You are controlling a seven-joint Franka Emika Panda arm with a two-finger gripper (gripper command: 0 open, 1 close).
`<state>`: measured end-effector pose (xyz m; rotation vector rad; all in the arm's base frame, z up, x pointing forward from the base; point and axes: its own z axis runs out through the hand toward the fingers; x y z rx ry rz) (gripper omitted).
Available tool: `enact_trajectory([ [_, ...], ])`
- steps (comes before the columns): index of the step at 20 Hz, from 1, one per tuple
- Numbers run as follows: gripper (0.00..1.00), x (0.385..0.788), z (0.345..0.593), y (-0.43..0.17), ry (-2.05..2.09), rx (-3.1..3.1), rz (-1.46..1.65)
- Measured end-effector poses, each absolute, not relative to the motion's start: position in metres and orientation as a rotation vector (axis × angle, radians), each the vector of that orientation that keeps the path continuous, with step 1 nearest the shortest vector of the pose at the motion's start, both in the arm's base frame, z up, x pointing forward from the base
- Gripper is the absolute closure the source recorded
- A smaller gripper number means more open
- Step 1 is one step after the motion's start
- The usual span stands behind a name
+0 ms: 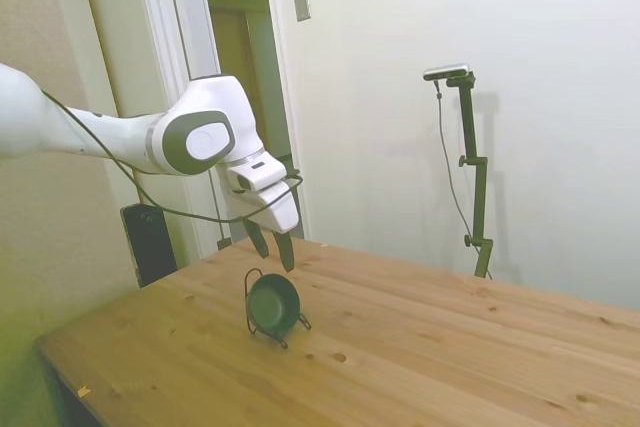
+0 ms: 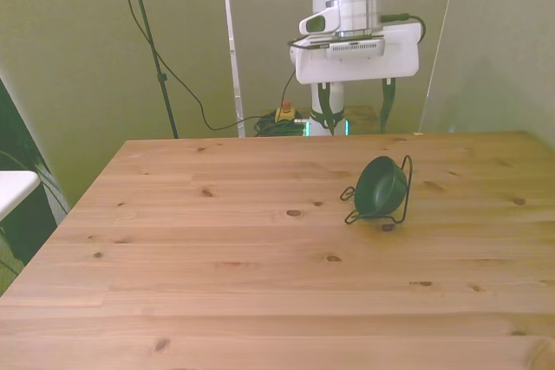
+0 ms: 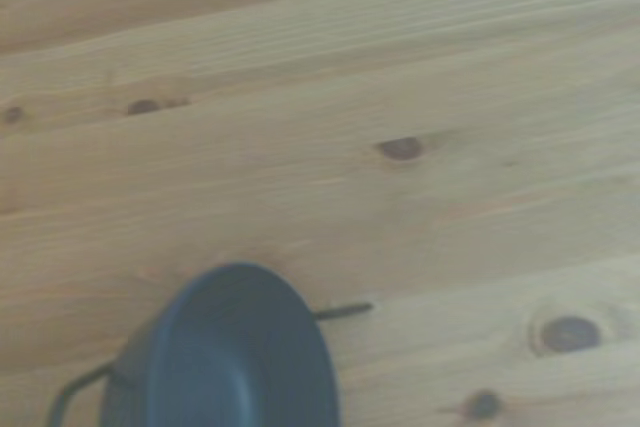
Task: Load the bowl
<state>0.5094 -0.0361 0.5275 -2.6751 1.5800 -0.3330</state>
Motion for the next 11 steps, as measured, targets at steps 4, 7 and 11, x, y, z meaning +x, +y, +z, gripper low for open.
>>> enact_trajectory([
  [4, 0.0, 0.5, 0.505, -0.014, 1.555, -2.749, -0.262],
  [7, 0.0, 0.495, 0.481, 0.003, 1.504, -2.804, -0.194],
  [11, 0.0, 0.491, 0.461, 0.015, 1.471, -2.845, -0.138],
])
